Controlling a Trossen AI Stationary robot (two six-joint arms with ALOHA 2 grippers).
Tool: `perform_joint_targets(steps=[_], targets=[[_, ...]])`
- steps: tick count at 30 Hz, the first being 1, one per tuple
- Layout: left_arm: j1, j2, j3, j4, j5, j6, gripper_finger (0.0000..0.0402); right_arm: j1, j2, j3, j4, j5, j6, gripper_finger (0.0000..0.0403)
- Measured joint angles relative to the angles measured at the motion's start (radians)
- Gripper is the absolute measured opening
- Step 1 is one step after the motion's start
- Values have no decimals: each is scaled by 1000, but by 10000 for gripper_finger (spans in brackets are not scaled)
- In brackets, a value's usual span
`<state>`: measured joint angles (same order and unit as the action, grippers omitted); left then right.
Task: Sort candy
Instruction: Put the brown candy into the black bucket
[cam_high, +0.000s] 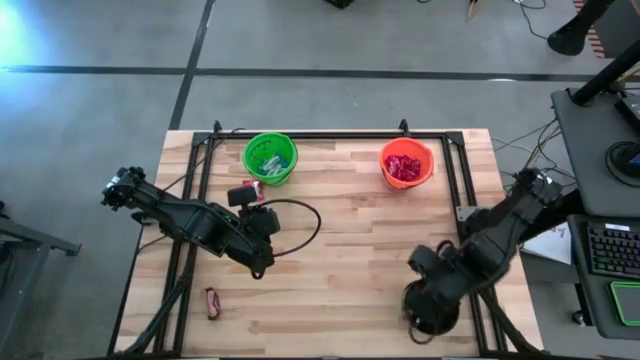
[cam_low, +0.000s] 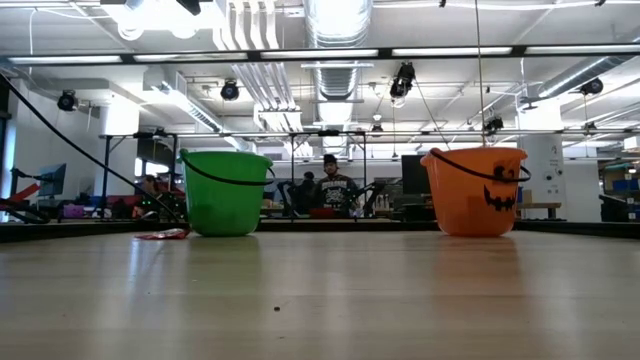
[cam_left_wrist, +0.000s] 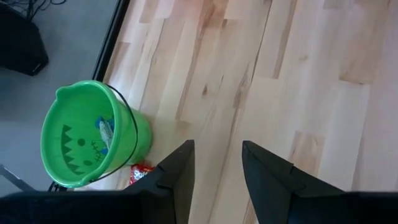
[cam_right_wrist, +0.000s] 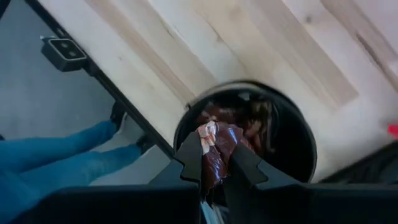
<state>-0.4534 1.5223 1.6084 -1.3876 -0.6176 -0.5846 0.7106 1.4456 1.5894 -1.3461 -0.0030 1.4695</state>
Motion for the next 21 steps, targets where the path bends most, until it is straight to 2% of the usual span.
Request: perform_joint_targets(steps=[4, 9, 21], targets=[[0, 0, 0, 0, 1, 0, 116, 81, 1, -9, -20, 48, 118, 22], [0, 0, 0, 0, 2, 0, 116, 129, 2, -30, -17, 65, 200, 31], [0, 0, 0, 0, 7, 0, 116, 136, 9, -74, -19, 51, 196, 126]])
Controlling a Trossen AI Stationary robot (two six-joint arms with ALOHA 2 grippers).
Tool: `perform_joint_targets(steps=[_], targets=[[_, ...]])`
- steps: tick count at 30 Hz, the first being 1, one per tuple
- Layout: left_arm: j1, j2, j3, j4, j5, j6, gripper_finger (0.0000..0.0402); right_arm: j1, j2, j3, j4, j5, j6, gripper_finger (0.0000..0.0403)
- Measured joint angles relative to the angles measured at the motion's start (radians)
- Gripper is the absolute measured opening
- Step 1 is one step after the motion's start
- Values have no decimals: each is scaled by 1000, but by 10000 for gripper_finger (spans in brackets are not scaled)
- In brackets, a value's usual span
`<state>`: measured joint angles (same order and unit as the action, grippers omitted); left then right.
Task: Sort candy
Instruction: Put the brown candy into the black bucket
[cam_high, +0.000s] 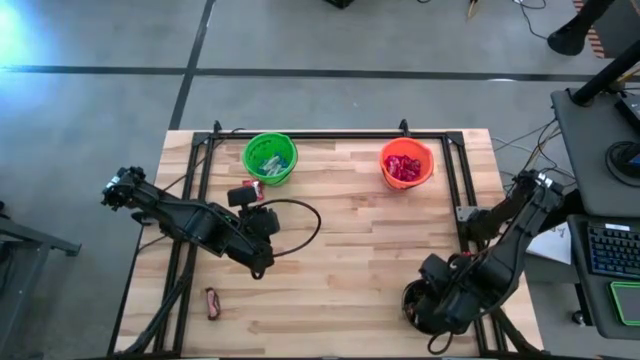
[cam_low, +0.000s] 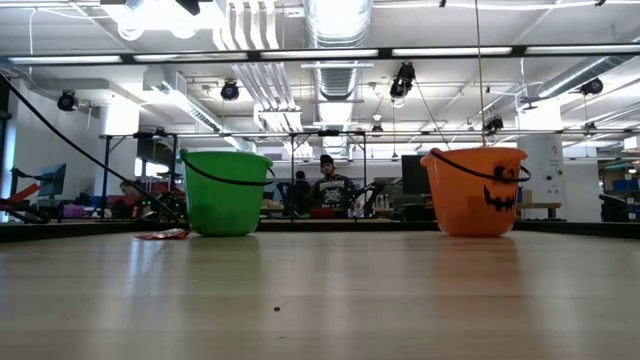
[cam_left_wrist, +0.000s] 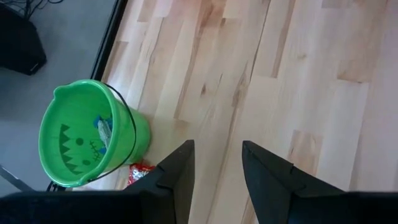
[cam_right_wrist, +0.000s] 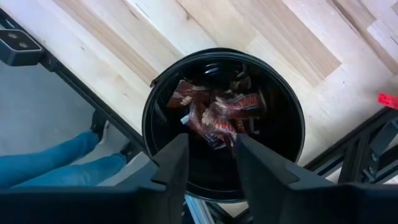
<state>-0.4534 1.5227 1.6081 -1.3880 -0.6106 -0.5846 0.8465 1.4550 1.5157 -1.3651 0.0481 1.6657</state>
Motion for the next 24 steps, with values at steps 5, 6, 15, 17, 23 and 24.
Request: perform_joint_targets(steps=[5, 6, 15, 17, 23, 24], targets=[[0, 0, 0, 0, 4, 0, 116, 0, 7, -1, 2, 5, -2, 157], [0, 0, 0, 0, 12, 0, 116, 0, 7, -1, 2, 11, -8, 161], [-2, 0, 0, -1, 128, -24, 115, -14, 7, -1, 21, 288, -123, 162], [-2, 0, 0, -3, 158, -63, 115, -27, 6, -1, 21, 348, -153, 158], [-9, 0, 0, -43, 224, -208, 114, -75, -2, -1, 21, 453, -213, 149], [-10, 0, 0, -52, 232, -236, 114, -84, -6, -1, 20, 459, -223, 148]])
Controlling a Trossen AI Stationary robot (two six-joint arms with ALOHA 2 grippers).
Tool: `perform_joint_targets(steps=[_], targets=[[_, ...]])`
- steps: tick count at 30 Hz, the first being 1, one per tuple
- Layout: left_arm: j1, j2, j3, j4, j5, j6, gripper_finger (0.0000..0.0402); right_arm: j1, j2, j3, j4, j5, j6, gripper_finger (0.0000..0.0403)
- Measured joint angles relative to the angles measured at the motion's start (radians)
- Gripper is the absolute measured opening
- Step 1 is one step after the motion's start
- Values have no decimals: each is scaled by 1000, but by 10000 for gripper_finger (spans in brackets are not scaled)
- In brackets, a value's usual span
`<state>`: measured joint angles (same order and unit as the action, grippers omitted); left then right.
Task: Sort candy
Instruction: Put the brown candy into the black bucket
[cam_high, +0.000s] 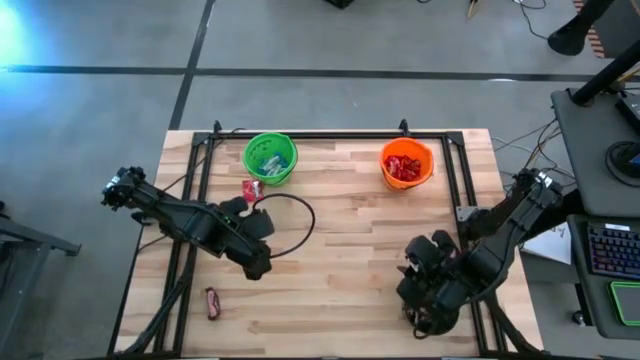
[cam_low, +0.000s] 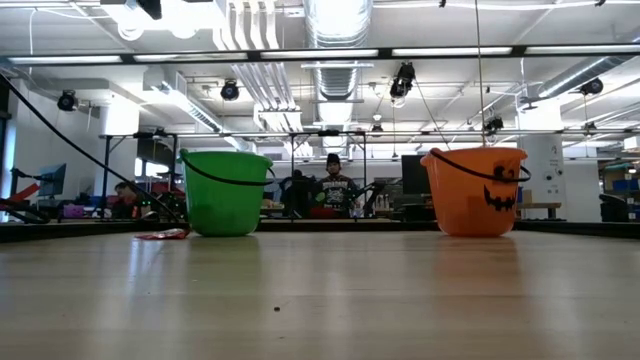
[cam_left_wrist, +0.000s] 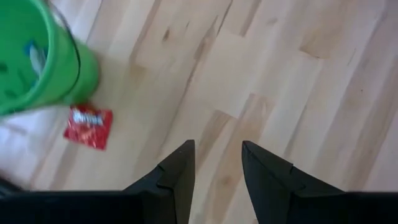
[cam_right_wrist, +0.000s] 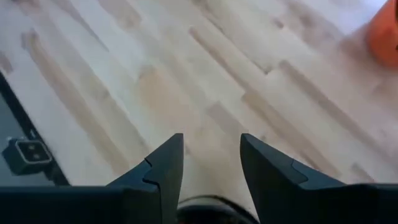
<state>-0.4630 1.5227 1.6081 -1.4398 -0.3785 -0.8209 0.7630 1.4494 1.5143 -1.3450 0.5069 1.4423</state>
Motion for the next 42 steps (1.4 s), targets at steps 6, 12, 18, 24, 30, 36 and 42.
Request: perform_joint_targets(steps=[6, 12, 18, 24, 30, 36, 42], targets=[[-15, 0, 0, -26, 3, -192, 114, -46, -23, 0, 0, 161, -98, 154], [-46, 0, 0, -65, 24, -383, 114, -94, -61, 0, -1, 185, -250, 162], [-89, 0, -3, -131, 131, -578, 114, -109, -106, 0, 0, 176, -354, 160], [-132, 0, -10, -132, 225, -728, 115, -109, -137, 0, 0, 175, -420, 164], [-156, 0, -13, -131, 303, -842, 141, -109, -148, 0, 0, 175, -460, 162], [-195, 0, -64, -131, 424, -1014, 176, -109, -148, 0, -1, 157, -496, 164], [-320, 0, -208, -73, 541, -1298, 183, -109, -148, 0, -1, 147, -515, 162]])
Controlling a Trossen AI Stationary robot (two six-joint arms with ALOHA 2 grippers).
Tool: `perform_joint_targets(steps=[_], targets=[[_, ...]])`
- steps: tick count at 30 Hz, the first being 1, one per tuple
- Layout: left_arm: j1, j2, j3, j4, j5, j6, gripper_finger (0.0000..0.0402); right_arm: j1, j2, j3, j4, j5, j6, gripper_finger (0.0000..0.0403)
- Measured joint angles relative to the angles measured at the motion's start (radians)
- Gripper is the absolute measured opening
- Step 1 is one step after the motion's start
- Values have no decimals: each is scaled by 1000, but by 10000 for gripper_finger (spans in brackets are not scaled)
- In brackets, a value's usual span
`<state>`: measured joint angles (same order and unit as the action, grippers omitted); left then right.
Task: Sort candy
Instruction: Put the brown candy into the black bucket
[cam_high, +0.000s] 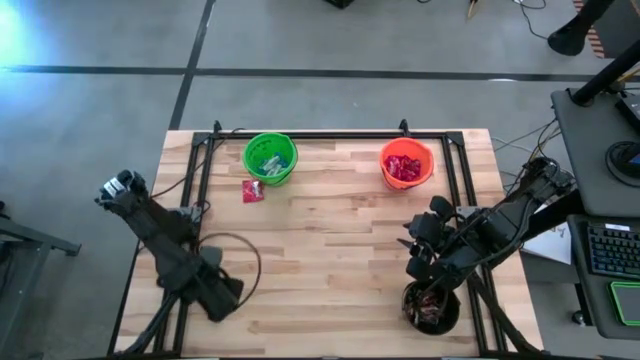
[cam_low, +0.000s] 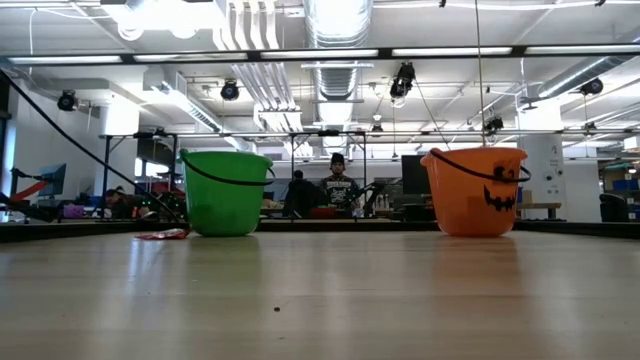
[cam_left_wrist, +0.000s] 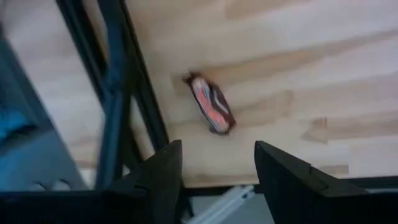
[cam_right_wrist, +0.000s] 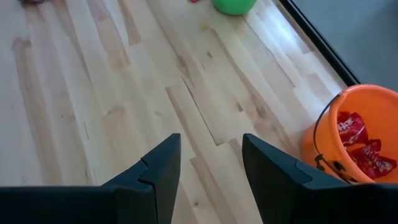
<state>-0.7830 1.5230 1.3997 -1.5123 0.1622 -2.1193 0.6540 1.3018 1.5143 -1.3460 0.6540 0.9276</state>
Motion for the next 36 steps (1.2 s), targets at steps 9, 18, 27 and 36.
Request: perform_joint_targets(steps=[9, 18, 27, 36], targets=[[-115, 19, -196, 367, -41, -257, 183, 0, 0, 0, 1, -8, -8, 160], [-115, 138, -258, 434, -40, -256, 183, 7, 0, 0, 2, -82, -5, 150], [-115, 151, -256, 375, -16, -301, 183, 18, 0, 0, 5, -87, -5, 154], [-96, 212, -256, 358, -21, -339, 169, 20, 0, 0, 5, -87, -10, 146]])
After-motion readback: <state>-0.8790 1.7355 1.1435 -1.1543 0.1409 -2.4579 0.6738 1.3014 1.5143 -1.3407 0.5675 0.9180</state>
